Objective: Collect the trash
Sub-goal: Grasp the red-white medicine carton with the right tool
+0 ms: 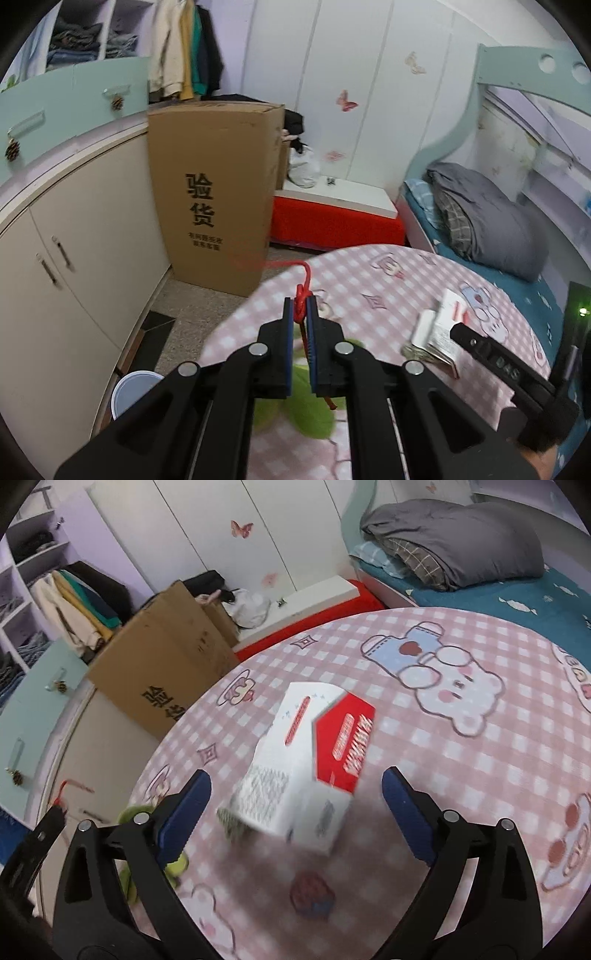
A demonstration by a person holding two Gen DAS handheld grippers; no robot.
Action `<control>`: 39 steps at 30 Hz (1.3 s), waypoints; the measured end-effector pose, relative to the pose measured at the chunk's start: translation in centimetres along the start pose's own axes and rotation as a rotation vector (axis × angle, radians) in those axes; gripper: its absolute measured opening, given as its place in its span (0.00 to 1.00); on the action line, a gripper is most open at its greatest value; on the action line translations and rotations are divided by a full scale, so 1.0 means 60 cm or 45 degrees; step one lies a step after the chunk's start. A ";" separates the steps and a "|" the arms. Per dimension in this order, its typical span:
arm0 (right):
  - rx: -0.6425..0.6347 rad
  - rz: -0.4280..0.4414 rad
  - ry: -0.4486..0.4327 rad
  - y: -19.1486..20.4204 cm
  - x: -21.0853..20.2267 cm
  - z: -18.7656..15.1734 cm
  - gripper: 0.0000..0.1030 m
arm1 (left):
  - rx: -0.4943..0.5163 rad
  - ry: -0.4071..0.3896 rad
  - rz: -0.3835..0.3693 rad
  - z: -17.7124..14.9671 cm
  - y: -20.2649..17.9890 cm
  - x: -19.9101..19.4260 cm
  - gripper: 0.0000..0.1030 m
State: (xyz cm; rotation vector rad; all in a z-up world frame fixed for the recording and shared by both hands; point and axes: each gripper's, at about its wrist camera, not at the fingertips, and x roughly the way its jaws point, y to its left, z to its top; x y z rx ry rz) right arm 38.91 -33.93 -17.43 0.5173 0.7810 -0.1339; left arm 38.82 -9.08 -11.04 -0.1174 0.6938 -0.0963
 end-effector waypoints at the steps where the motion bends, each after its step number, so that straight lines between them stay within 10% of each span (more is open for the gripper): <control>1: -0.010 -0.029 0.013 0.006 0.014 0.005 0.89 | -0.007 0.005 0.014 0.003 0.007 0.004 0.06; 10: -0.132 -0.158 0.036 0.009 0.042 0.012 0.70 | -0.018 0.054 0.024 0.002 0.023 0.036 0.07; 16: -0.066 -0.103 0.009 -0.024 0.000 0.020 0.17 | -0.013 0.074 -0.004 -0.004 0.015 0.030 0.07; 19: -0.037 -0.042 0.019 -0.028 -0.004 0.015 0.17 | -0.005 0.080 -0.008 -0.008 0.012 0.024 0.07; 22: -0.087 -0.087 -0.013 -0.014 -0.018 -0.003 0.70 | -0.006 0.084 -0.002 -0.013 0.012 0.018 0.07; 39: -0.772 -0.412 -0.025 0.049 -0.018 -0.085 0.70 | 0.014 0.122 -0.001 -0.035 0.028 0.008 0.08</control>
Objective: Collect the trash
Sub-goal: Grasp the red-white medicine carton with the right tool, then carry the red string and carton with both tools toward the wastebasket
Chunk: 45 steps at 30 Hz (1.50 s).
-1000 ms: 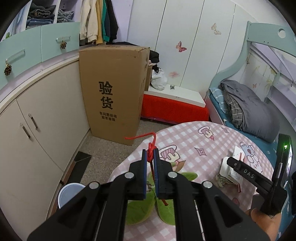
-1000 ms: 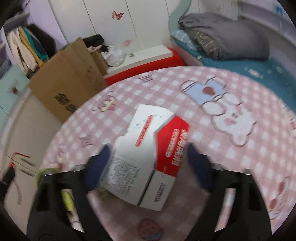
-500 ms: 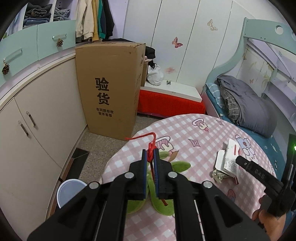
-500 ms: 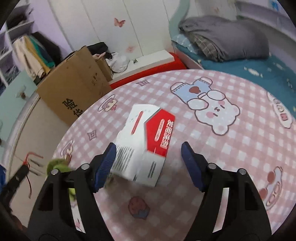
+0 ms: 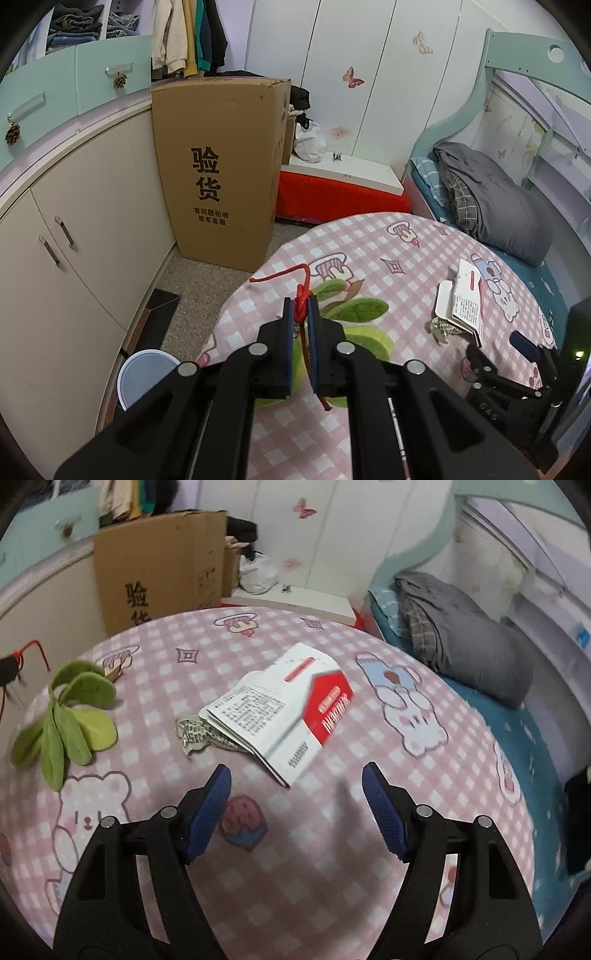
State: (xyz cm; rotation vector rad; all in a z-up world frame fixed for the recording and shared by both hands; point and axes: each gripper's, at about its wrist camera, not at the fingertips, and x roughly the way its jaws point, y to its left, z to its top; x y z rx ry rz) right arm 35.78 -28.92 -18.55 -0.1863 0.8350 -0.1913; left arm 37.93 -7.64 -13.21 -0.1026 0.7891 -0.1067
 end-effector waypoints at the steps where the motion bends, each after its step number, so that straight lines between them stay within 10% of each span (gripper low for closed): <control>1: -0.017 -0.014 -0.010 0.002 0.002 0.002 0.70 | 0.002 0.001 -0.001 -0.001 -0.001 0.000 0.08; 7: -0.162 -0.058 -0.029 0.015 0.019 0.011 0.52 | 0.017 -0.005 -0.004 0.004 -0.005 0.002 0.08; 10: -0.224 -0.077 -0.020 0.023 0.027 0.012 0.28 | 0.013 0.004 -0.014 0.003 -0.007 0.007 0.08; 15: -0.081 -0.022 -0.092 -0.010 0.005 0.014 0.11 | 0.023 0.016 -0.020 -0.001 -0.014 0.013 0.08; 27: 0.391 0.301 -0.181 -0.107 -0.052 -0.026 0.07 | 0.049 0.002 -0.034 -0.015 -0.034 -0.012 0.08; 45: 0.500 0.516 -0.281 -0.074 -0.210 -0.114 0.07 | 0.071 -0.039 -0.073 -0.073 -0.027 -0.118 0.07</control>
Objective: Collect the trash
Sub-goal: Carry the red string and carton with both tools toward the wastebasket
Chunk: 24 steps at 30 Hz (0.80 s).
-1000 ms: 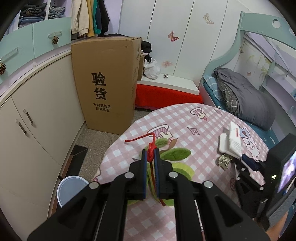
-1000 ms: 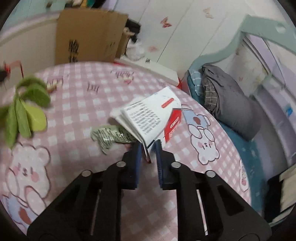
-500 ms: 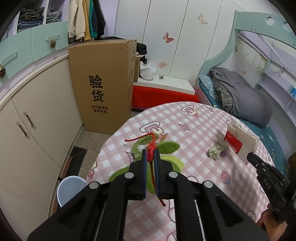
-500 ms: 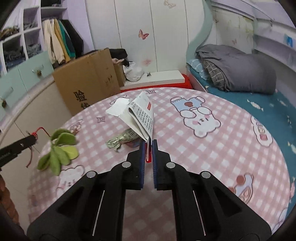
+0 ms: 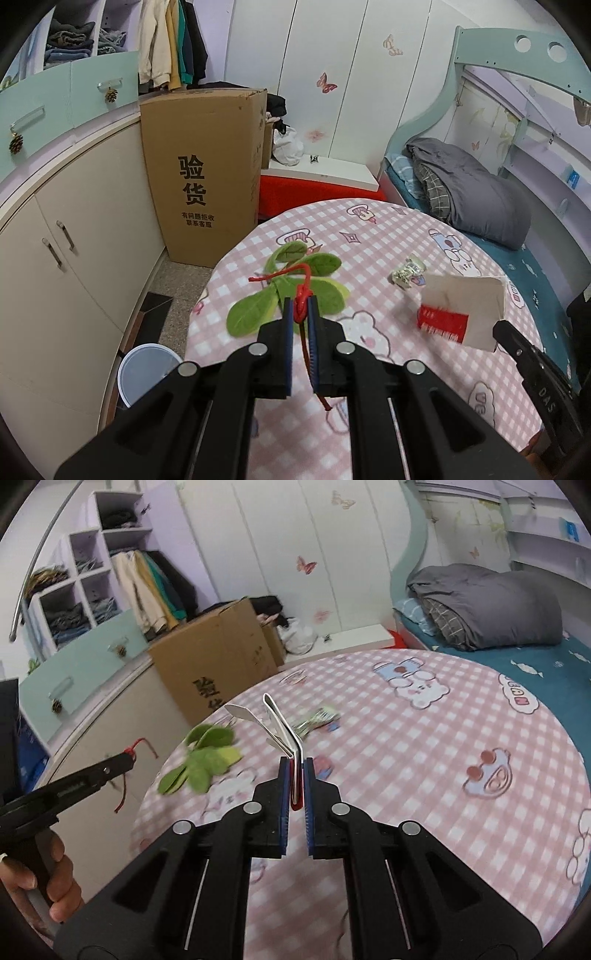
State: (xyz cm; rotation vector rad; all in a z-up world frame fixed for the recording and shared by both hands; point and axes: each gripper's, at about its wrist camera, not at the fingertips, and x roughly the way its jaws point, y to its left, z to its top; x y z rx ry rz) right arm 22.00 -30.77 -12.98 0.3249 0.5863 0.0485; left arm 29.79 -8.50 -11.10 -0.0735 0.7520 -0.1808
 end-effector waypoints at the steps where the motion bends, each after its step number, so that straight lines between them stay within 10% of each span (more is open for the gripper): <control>1: -0.011 0.010 0.010 0.010 -0.004 -0.004 0.07 | -0.001 0.000 0.000 -0.005 0.003 -0.006 0.07; 24: -0.256 0.100 0.154 0.177 0.010 -0.025 0.12 | -0.114 0.003 0.026 -0.041 0.101 -0.059 0.07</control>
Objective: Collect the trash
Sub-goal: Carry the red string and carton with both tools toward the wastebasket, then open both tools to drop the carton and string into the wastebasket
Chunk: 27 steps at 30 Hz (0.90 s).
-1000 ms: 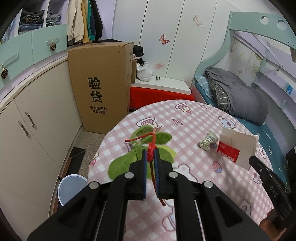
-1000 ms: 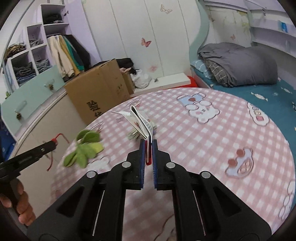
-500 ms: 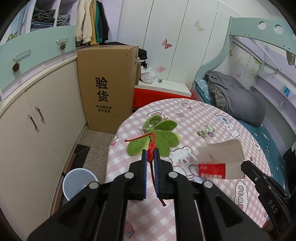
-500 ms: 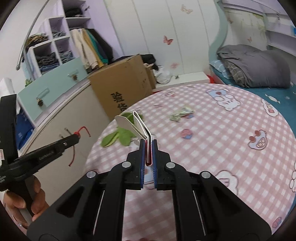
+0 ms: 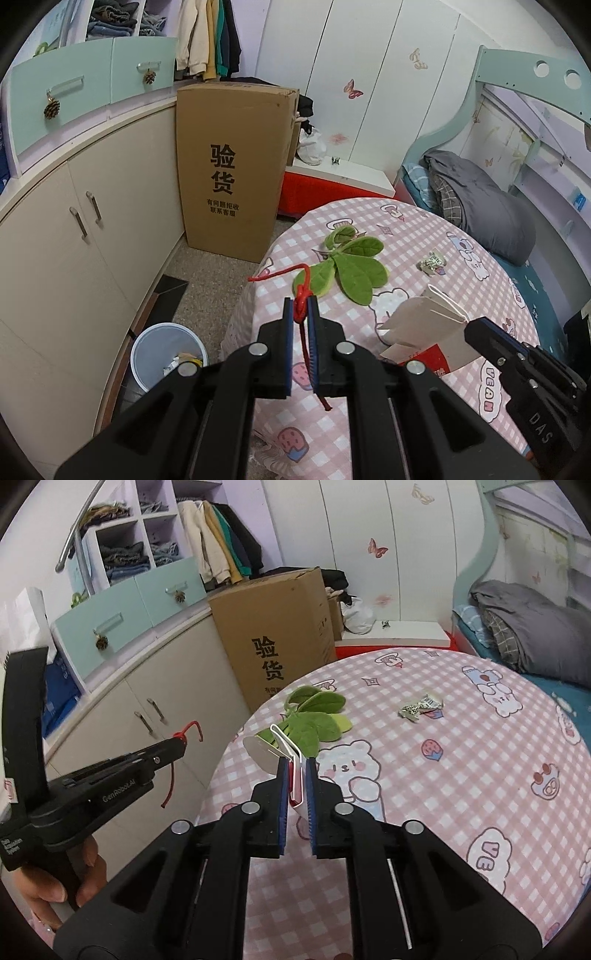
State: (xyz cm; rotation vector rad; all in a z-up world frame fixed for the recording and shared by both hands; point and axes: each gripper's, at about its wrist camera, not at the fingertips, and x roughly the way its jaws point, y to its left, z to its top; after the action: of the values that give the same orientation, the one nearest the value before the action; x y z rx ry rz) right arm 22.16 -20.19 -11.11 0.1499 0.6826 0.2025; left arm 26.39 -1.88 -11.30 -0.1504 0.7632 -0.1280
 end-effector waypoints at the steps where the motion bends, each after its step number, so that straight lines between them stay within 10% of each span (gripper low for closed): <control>1: -0.001 -0.003 0.005 0.001 0.004 -0.002 0.12 | 0.001 0.001 0.000 -0.001 0.001 0.001 0.07; 13: 0.003 0.011 0.014 0.004 0.036 -0.004 0.08 | -0.011 0.021 0.006 -0.001 0.013 0.014 0.07; 27: -0.231 0.261 0.071 0.231 0.133 0.031 0.08 | -0.236 0.023 0.085 0.013 0.204 0.000 0.07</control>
State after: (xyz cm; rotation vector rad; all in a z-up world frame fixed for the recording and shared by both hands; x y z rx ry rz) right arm 27.50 -5.00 -11.75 0.0405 0.7007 0.4654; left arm 27.67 10.23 -12.93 -0.2997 0.7966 0.0053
